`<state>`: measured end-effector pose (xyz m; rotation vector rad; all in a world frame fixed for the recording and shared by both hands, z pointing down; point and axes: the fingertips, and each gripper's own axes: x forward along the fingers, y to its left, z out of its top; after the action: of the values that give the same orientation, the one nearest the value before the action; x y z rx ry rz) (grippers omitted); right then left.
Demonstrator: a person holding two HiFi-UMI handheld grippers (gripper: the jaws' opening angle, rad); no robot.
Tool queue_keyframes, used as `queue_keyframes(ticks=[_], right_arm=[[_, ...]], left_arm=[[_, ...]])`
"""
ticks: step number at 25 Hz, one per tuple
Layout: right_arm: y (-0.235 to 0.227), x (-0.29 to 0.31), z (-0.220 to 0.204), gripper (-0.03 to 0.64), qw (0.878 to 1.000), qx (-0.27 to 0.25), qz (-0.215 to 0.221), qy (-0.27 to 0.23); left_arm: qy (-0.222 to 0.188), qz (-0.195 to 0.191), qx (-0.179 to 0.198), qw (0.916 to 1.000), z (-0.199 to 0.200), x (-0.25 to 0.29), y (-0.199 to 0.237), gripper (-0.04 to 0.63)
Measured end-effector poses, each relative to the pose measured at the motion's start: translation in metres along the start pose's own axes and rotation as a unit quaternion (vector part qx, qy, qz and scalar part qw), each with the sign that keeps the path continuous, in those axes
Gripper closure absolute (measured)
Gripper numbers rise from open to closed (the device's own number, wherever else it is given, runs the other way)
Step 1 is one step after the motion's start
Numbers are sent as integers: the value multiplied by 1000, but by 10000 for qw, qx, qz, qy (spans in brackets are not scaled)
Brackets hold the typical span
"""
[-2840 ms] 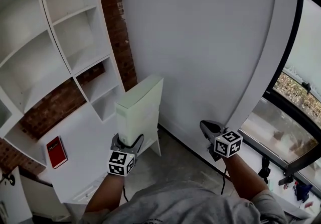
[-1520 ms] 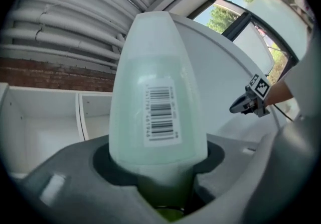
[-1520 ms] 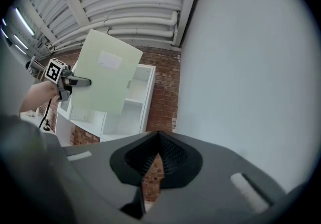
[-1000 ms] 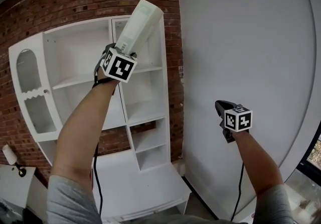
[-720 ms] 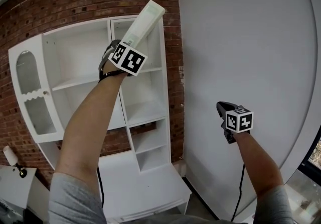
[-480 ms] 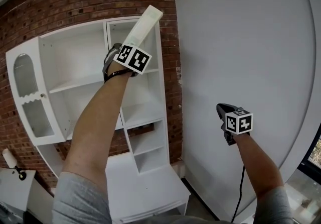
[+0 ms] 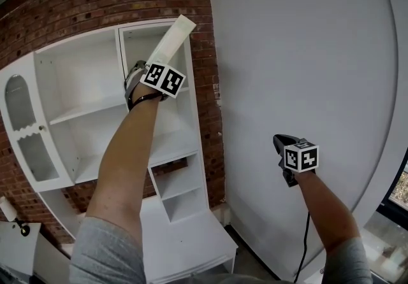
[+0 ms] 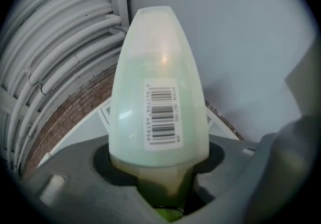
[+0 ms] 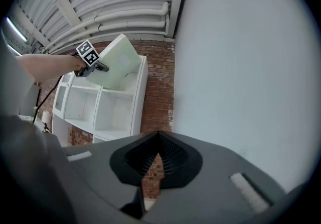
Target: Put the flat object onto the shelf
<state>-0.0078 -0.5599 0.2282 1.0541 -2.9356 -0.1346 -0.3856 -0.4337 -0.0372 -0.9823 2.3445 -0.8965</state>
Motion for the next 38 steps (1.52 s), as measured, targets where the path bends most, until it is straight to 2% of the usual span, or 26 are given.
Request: queue_keyframes(ticks=[6,8,12,21,32,38], right_arm=[[-12,4,-8,607,9999,43,-103,118],[-11,8,-9,607,9998,45,-117,163],[-5,12,-10,607,9997,46,-104,233],[-4,15,-4,607,9997,124,-93,207],[-14,25,5,607,9998,120,-90,140],[-13,47,16,607,9998,119,-148,101]], left_arm=[[-71,-109,-122,9998,4,8,-11,324],[-58,-71,-57,9999,5,6,-8,324],[103,12,79,9999,3,0,-1,325],[380,1,-136,9992,-1,-2,-1,324],[514,95,-93,9986,-8,42,-6,321],[503,7,-174,9986,-9,66,-3,319]])
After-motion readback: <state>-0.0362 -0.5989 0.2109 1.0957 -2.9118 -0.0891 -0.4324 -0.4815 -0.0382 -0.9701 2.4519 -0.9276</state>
